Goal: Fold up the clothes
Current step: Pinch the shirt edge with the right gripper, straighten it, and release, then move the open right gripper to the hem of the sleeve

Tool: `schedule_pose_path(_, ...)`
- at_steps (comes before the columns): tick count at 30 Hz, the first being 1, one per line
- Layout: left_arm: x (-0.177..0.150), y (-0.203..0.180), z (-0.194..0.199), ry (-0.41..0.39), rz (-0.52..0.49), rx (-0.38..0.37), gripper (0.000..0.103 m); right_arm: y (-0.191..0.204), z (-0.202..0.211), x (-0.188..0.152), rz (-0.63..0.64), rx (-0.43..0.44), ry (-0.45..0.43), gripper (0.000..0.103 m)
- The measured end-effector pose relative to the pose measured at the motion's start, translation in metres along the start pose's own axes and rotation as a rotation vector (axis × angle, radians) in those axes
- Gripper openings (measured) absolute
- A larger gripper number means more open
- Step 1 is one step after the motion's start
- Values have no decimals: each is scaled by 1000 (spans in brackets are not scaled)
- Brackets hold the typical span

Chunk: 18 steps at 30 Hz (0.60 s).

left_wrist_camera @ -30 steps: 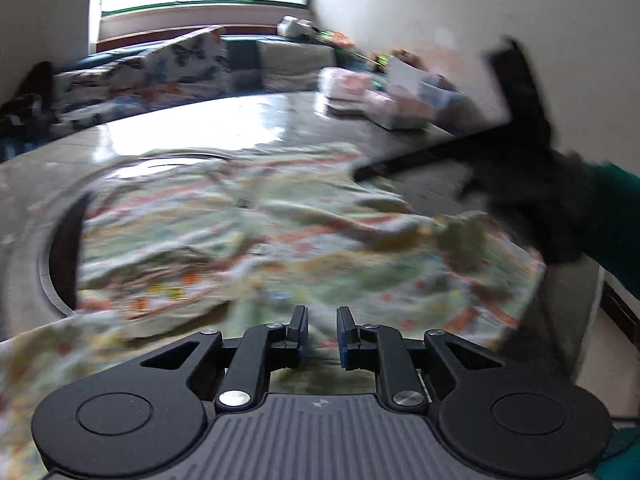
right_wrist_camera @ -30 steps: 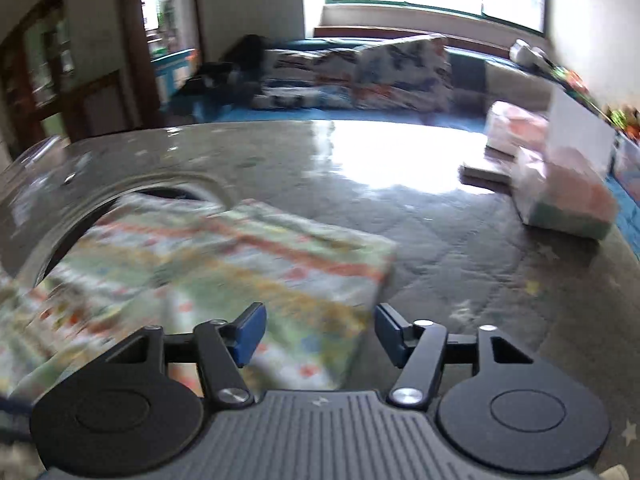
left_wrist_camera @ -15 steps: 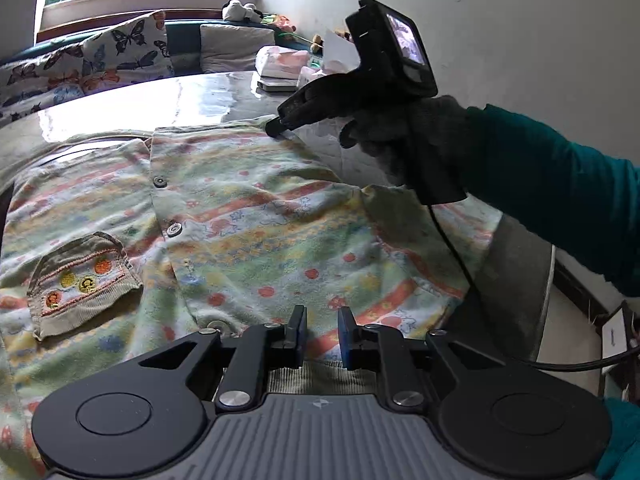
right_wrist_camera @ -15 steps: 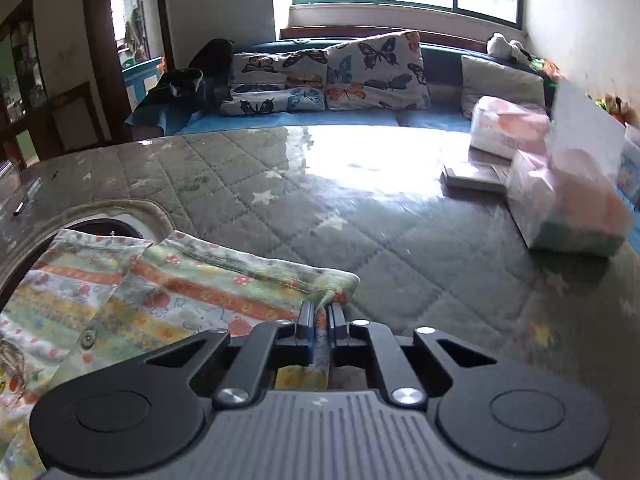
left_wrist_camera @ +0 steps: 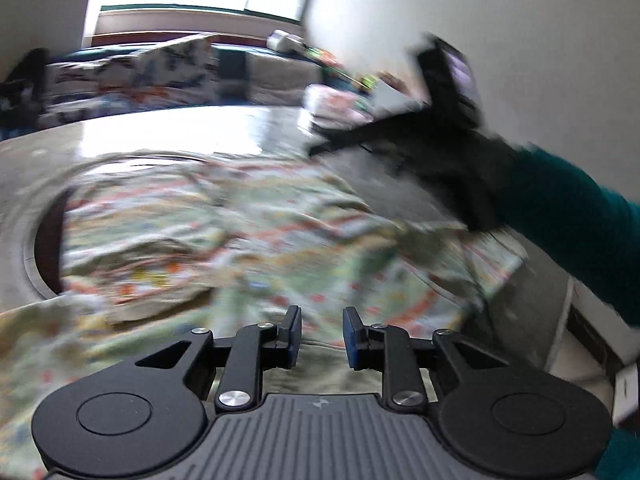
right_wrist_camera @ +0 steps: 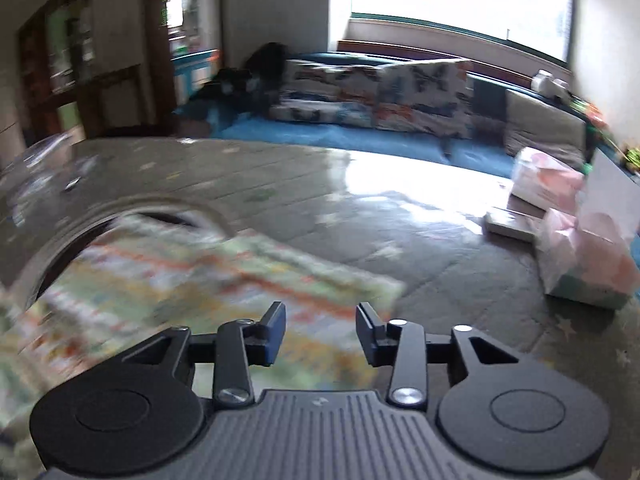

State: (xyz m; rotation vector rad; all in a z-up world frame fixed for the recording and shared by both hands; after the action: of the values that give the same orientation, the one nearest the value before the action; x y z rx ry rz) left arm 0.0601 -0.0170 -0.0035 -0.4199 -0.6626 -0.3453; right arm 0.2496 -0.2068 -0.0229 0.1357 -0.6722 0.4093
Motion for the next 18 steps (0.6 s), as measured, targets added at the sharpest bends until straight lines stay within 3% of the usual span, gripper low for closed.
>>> schedule_pose_path(5,-10,18,2,6,96,20,26,53,24,-39,114,98,32,50)
schedule_pose_path(10,-24,18,-1,20,111,15,34,101,42,-76,209,171,53,52)
schedule_pose_path(14,-22,16,7,5,102,22,35,127,50,-103,278,171,60,53)
schedule_pose_path(18,-8,20,17,-56,109,24,35,129,57,-115,253,165,54,55)
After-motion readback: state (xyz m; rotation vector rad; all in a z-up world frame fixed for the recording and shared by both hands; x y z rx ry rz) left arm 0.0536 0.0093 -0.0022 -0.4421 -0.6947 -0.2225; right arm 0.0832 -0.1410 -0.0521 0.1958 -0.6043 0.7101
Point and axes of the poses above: each gripper's, at about its wrist camera, not at the fingertips, and z roughly against the way its jaws point, y to its left, x to its top, the point moved 6 cm from there along -z, roughly the way its jaws point, and after that the axes turned 9 degrees about y, right-handed, at the moved point
